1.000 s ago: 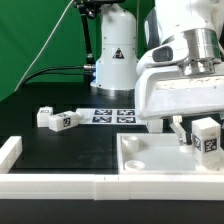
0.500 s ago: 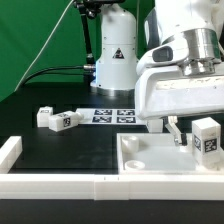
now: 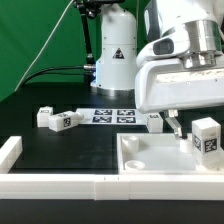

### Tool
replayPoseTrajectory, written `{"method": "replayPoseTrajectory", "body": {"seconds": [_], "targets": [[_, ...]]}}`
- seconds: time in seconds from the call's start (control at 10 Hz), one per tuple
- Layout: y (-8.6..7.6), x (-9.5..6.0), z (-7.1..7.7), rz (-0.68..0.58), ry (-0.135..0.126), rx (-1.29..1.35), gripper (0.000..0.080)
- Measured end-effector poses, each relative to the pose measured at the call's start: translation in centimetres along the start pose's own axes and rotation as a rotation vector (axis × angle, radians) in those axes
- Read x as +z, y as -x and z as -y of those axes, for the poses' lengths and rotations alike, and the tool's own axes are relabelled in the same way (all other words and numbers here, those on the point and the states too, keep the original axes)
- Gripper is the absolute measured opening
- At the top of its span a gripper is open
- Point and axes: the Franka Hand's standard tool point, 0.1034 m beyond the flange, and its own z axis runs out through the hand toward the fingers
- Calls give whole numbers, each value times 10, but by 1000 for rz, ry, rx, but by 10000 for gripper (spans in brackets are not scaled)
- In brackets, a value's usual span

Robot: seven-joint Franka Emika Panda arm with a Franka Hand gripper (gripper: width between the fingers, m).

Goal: Assemble one leg

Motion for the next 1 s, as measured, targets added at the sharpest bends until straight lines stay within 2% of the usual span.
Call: {"method": "replayPoseTrajectory", "body": {"seconds": [0.1,0.2,0.3,0.5,0.6,1.0], "targets": [[9,3,4,91,-19,5,649],[8,0,10,213,-46,7,649],[4,-1,9,299,-63,10,649],[8,-4,9,474,-98,13,649],[-1,-2,7,468,-99,14,649],[-9,-5,-5,448,-94,26,649]]}}
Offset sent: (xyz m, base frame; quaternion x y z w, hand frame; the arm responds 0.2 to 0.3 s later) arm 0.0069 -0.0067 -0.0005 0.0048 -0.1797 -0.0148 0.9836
